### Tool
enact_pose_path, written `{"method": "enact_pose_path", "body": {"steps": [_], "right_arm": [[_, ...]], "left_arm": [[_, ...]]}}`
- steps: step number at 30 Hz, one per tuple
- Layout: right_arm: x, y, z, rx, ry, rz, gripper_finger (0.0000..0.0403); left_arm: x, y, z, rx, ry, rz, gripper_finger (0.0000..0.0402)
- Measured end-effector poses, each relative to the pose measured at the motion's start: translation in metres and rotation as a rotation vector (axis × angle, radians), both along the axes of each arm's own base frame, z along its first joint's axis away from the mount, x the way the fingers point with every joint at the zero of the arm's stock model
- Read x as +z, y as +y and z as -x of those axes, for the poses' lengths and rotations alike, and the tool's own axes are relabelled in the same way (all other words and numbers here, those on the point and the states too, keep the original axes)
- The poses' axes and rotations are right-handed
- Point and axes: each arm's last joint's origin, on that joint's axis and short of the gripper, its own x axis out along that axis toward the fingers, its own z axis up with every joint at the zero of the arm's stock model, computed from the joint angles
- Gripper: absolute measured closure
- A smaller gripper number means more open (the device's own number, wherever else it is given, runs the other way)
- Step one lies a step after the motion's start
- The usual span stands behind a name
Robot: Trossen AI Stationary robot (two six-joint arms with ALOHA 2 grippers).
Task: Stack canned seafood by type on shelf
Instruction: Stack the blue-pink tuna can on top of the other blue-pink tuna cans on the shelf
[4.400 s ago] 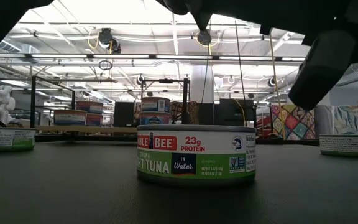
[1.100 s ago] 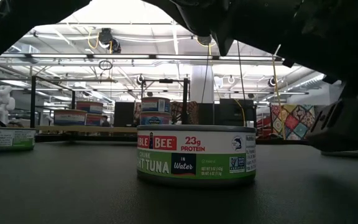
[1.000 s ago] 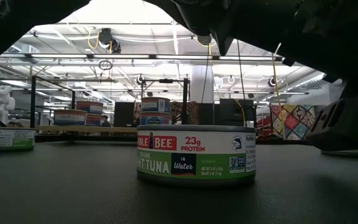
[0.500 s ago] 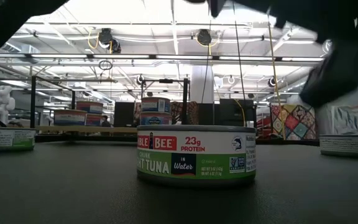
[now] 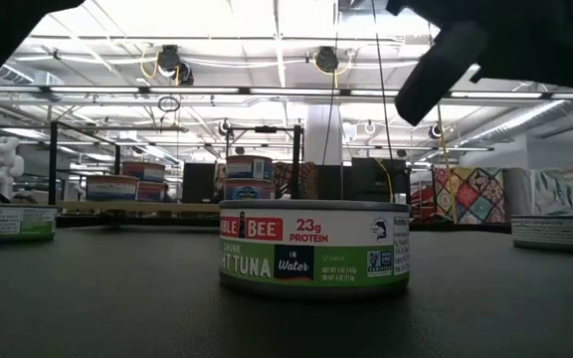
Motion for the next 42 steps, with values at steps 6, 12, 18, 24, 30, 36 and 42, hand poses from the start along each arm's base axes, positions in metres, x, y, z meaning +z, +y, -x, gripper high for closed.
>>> {"method": "enact_pose_path", "body": {"steps": [6,12,18,24,30,36,42], "right_arm": [[0.000,0.001,0.002,0.014,-0.020,0.015,0.0403],[0.000,0.000,0.003,0.036,-0.050,0.039,0.0403],[0.000,0.000,0.002,0.045,-0.064,0.048,0.0403],[0.000,-0.001,0.000,0.065,-0.116,0.081,0.0403],[0.001,-0.005,-0.006,0.081,-0.190,0.133,0.0403],[0.002,-0.016,-0.021,0.095,-0.332,0.249,0.0403],[0.004,-0.029,-0.040,0.149,-0.423,0.342,0.0403]], "left_arm": [[0.012,0.012,0.004,0.078,0.030,0.021,0.0402],[0.032,0.042,0.015,0.160,0.100,0.117,0.0402],[0.030,0.097,0.036,0.304,0.208,0.190,0.0402],[0.011,0.144,0.079,0.440,0.256,0.222,0.0401],[-0.007,0.163,0.136,0.512,0.084,0.221,0.0401],[-0.021,0.165,0.182,0.552,-0.048,0.213,0.0401],[-0.025,0.162,0.210,0.630,-0.040,0.135,0.0401]]}}
